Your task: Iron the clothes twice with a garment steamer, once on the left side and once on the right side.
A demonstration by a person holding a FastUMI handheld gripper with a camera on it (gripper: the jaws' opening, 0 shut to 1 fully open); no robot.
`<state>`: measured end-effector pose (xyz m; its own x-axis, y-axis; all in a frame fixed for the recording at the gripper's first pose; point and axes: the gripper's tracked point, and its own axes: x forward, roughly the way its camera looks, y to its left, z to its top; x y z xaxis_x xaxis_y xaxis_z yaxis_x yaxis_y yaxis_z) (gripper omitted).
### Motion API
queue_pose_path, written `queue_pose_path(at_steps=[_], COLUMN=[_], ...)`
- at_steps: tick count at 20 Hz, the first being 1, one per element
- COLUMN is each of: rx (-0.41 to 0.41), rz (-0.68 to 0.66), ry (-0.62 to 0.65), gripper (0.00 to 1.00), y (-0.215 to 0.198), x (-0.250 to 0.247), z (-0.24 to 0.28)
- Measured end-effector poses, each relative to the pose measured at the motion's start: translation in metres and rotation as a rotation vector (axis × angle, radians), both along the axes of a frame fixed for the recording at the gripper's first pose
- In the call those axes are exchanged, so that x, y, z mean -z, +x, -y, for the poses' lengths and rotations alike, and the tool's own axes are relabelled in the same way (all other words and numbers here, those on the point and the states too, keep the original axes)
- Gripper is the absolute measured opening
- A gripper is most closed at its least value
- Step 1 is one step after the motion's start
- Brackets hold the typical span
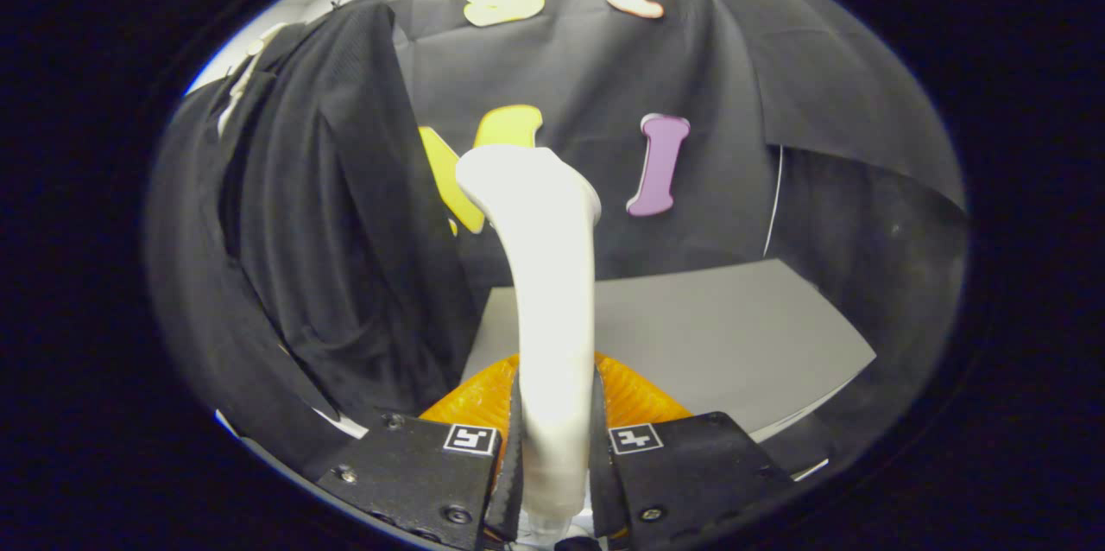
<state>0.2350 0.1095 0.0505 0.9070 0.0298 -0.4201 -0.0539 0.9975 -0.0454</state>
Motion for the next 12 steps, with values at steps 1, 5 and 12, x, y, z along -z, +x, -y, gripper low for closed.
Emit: queue_pose_path(at_steps=[1,5,12], rx=[-0.012,-0.067,-0.125], rz=[0.041,0.206,0.467], ry=[-0.001,-0.019,0.045], gripper=[0.34,0.34,0.34], y=[-0.005,-0.01,-0.019], x=[-0.012,-0.049,-0.099], z=[-0.007,-0.042,-0.093])
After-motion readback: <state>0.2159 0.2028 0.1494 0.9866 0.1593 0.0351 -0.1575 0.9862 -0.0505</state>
